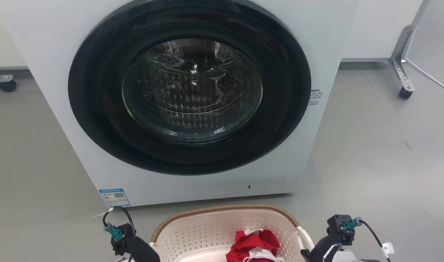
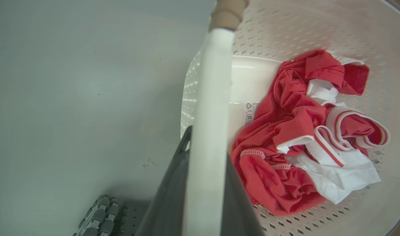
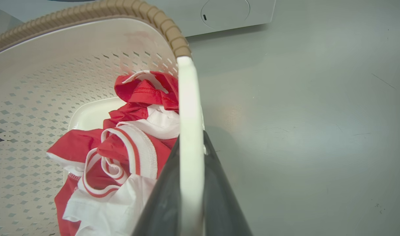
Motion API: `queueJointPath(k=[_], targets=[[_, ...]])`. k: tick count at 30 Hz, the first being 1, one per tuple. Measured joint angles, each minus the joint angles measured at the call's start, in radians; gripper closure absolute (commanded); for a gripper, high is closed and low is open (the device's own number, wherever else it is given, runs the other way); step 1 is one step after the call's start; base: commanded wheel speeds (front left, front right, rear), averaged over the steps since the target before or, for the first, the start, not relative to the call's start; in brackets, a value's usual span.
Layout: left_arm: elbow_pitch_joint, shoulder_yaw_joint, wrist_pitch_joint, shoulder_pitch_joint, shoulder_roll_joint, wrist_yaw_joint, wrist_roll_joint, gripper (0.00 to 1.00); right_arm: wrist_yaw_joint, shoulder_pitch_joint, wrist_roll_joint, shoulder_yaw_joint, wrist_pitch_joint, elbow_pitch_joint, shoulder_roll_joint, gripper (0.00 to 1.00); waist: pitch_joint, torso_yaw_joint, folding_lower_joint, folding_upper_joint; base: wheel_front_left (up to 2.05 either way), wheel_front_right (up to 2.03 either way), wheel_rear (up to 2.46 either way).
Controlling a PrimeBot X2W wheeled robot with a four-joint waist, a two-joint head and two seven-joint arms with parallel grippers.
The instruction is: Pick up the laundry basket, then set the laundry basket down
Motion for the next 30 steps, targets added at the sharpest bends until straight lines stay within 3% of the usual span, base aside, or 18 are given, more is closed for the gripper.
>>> queueJointPath(k=[30], targets=[[0.001,-0.001,0.003,0.003,0.004,0.012,-0.003,1.00,0.000,0.008,0.062,0.044,0.033,-0.036,-0.014,1.00,-0.002,-0.002,0.0002,0.0000,0.00,0.00,0.00]])
